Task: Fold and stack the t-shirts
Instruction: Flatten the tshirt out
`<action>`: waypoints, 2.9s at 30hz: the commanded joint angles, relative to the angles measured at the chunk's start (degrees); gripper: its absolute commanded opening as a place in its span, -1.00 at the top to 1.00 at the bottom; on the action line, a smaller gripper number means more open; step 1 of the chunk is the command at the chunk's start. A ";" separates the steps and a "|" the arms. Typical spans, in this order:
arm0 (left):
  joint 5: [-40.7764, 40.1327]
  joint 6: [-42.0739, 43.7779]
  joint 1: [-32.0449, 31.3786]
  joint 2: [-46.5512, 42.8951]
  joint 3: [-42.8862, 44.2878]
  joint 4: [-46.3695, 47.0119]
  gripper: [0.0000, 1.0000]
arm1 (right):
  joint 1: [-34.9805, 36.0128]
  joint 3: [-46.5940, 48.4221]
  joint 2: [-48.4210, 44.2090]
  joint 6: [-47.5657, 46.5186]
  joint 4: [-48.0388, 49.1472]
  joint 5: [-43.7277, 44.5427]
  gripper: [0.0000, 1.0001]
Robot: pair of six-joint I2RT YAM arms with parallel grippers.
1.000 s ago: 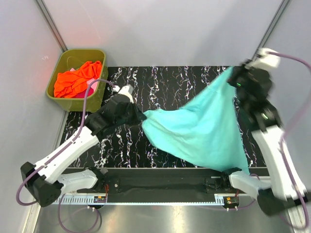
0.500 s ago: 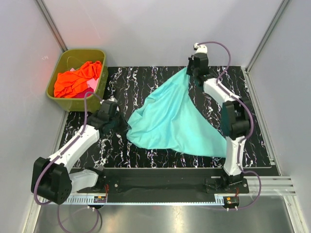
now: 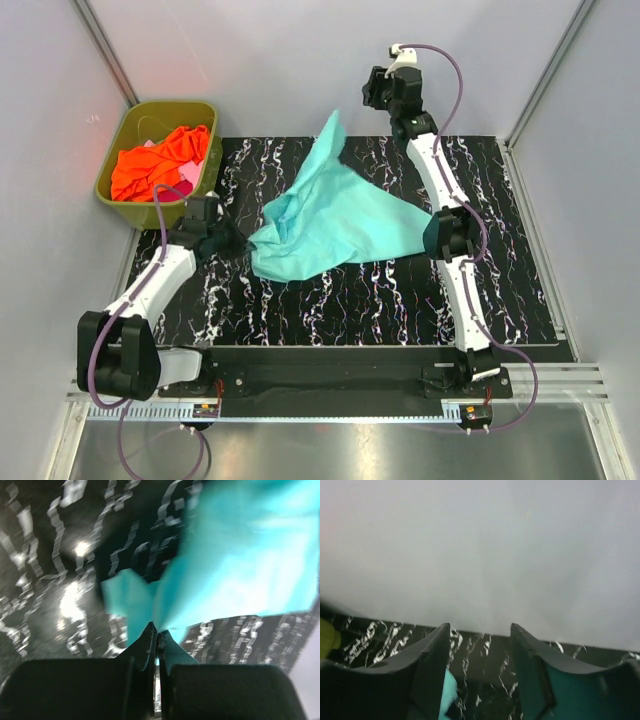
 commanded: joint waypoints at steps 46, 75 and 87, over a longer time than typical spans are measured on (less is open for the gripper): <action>11.33 2.53 -0.69 -7.81 2.32 7.85 1.00 | -4.61 -98.38 -52.95 39.57 -11.18 10.49 1.00; -4.76 4.11 -7.02 3.66 18.48 -2.09 0.98 | -4.96 -77.03 -64.41 12.59 -23.68 16.91 0.78; -6.77 10.79 -6.49 18.65 32.67 -3.05 -0.08 | -7.86 -60.31 -43.11 16.96 -32.90 13.74 0.09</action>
